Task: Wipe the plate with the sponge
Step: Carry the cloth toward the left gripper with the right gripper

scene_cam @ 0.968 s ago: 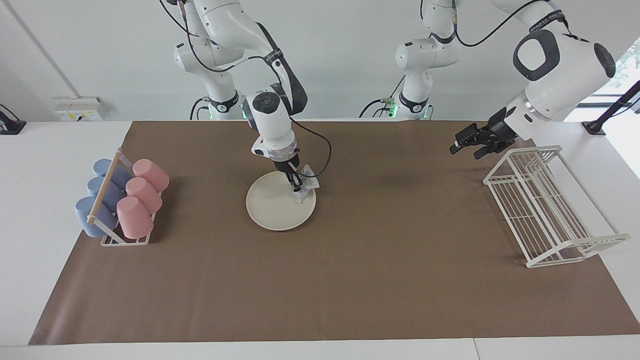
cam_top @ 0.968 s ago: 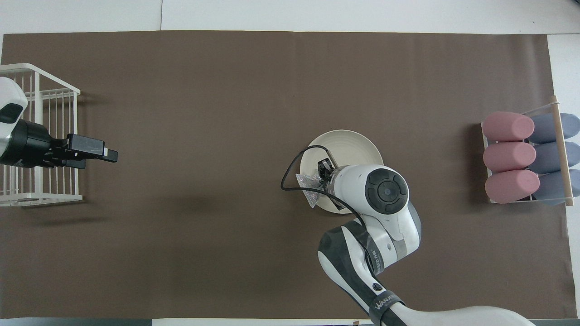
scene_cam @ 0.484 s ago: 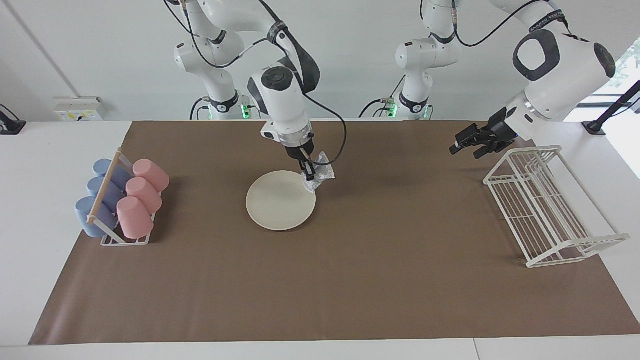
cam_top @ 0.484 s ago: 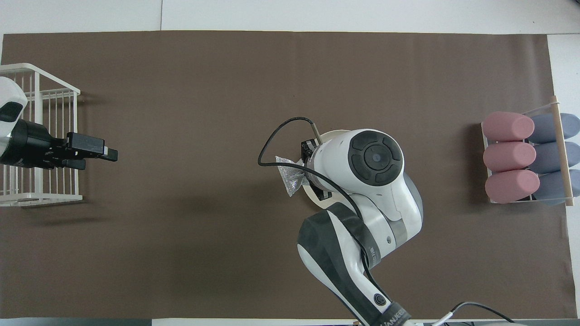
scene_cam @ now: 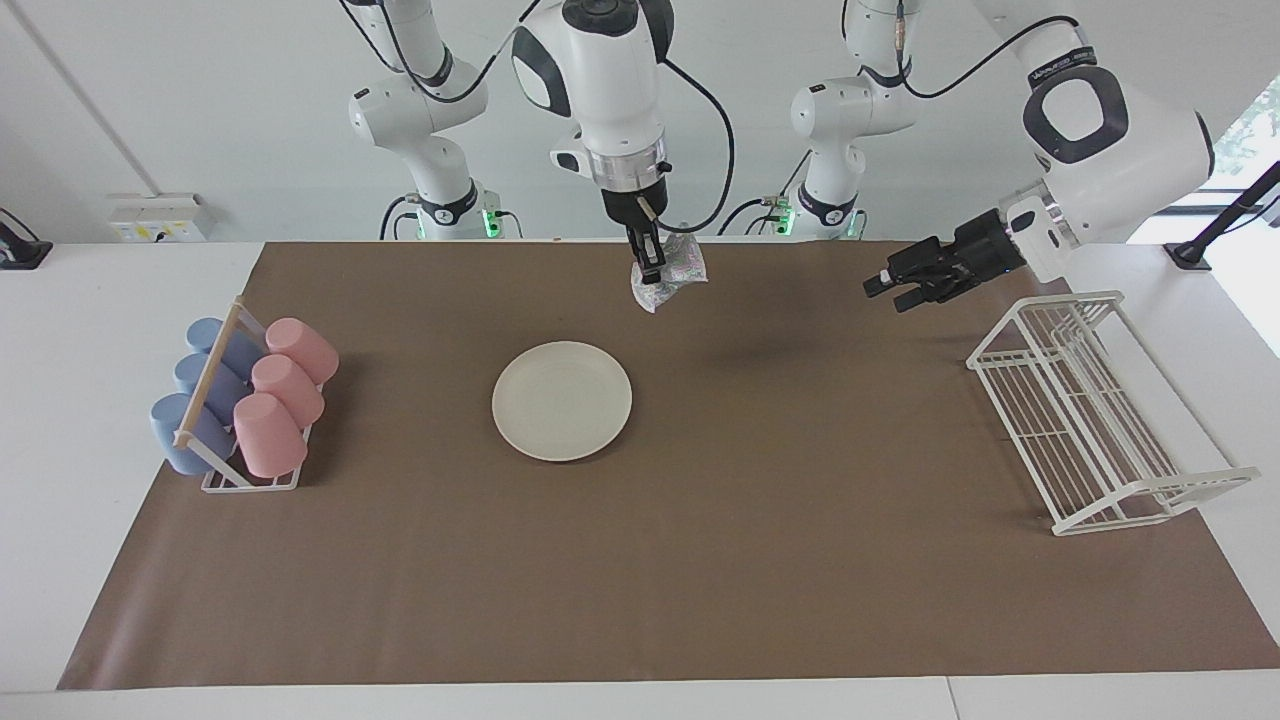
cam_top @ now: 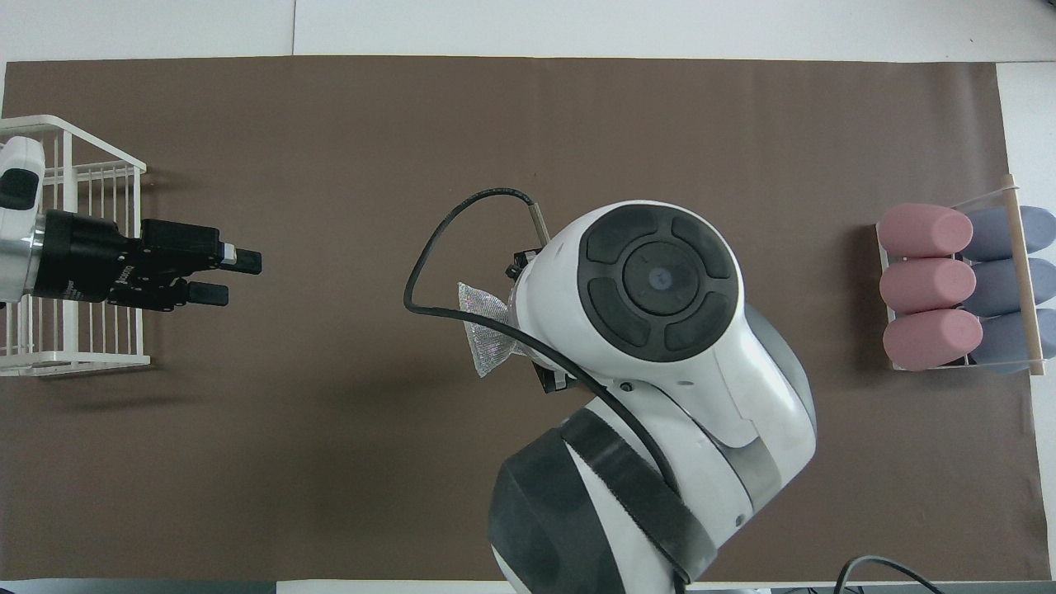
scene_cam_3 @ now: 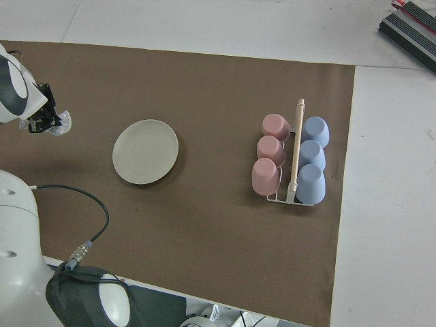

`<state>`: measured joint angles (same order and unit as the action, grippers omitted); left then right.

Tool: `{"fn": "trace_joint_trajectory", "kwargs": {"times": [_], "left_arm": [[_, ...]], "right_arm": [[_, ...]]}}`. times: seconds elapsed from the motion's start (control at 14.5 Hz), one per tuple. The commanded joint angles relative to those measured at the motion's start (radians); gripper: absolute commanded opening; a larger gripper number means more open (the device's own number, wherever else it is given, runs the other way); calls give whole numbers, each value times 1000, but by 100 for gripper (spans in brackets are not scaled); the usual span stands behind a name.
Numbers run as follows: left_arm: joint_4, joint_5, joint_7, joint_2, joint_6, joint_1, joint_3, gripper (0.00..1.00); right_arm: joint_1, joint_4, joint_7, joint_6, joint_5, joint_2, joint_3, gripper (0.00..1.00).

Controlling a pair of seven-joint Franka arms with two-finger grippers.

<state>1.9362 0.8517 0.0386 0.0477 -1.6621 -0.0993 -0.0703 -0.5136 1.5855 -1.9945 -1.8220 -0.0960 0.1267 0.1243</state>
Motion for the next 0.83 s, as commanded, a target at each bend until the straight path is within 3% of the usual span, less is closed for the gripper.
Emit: {"fn": "trace_joint_trajectory", "kwargs": {"times": [0.0,0.28,0.48,0.76], "left_arm": [[107,191,102,40,56,-40,6,100],[190,377,191,41,81,-23,3,100],[198,398,201,46,104,9,0,100],[191,438,182,44,41,104,-2,100]], "right_arm": [[-35,-10,-52,27,16,5,6,0],[-49,14,-102,-16,13,-1,8,0],[-68,11,-167,-77,18,21,9,0],[-91,5,-174,-85,19,37,9,0]]}}
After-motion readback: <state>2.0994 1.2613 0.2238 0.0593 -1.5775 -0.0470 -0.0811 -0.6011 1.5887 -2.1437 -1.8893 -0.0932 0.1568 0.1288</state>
